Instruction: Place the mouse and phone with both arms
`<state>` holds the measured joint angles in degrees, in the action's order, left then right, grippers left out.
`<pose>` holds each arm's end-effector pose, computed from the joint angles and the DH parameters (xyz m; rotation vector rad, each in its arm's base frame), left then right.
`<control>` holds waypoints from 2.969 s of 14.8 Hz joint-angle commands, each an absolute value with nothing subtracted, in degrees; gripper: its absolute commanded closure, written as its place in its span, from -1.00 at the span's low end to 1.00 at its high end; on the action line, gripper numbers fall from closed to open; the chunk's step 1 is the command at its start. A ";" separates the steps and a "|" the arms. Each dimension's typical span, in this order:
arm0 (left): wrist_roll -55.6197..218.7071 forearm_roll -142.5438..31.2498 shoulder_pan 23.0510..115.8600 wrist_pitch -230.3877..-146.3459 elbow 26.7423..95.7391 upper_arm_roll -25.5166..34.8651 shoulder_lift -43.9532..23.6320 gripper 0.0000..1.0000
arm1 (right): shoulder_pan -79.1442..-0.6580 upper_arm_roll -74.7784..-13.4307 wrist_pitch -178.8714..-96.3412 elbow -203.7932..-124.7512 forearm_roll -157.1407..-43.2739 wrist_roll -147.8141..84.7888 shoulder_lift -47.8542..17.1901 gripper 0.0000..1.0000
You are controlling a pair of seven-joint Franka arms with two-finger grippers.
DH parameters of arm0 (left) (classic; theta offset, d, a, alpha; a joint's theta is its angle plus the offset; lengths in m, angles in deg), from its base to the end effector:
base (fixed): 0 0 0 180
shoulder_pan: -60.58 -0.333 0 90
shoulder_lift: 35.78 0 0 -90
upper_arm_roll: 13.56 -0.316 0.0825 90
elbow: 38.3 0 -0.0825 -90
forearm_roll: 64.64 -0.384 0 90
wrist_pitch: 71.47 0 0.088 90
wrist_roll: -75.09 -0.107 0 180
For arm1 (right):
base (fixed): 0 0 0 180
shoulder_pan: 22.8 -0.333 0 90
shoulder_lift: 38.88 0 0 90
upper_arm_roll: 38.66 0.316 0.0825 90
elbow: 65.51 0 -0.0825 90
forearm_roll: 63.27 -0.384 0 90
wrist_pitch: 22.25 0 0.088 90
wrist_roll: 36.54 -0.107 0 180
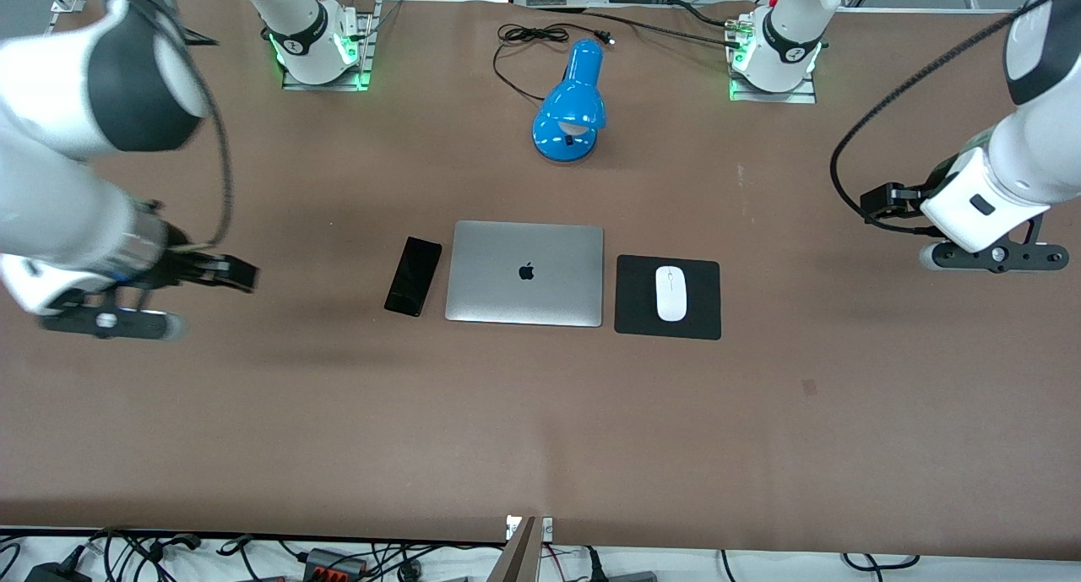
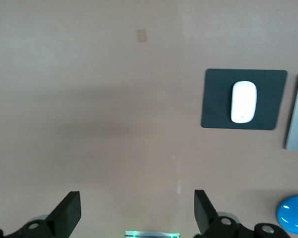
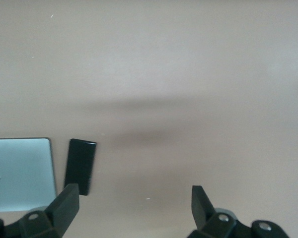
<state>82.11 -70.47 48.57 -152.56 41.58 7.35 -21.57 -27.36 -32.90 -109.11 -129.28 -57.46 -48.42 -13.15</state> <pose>0.6029 -0.0558 0.5581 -3.0824 0.0412 0.3204 0.6711 0.0939 0.5580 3.0756 -0.0607 -0.0500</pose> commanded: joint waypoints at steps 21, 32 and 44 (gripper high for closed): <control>71.05 -63.50 61.46 -162.79 54.96 -14.36 -34.38 -1.00 | -17.80 -34.00 -119.37 -160.79 -60.11 -38.22 -39.24 -1.00; 70.96 -63.58 61.28 -162.52 54.78 -14.44 -34.02 -1.00 | -17.70 -34.96 -119.72 -160.26 -63.27 -36.46 -38.71 -1.00; 71.14 -64.81 61.46 -162.61 54.34 -14.35 -34.02 -1.00 | -24.30 -42.79 -120.07 -160.87 -64.06 -36.46 -38.97 -1.00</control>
<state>72.22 -63.56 61.36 -163.53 56.06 -14.52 -34.74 -23.96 -42.08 -120.11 -160.17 -62.99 -37.69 -38.33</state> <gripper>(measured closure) 0.000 0.000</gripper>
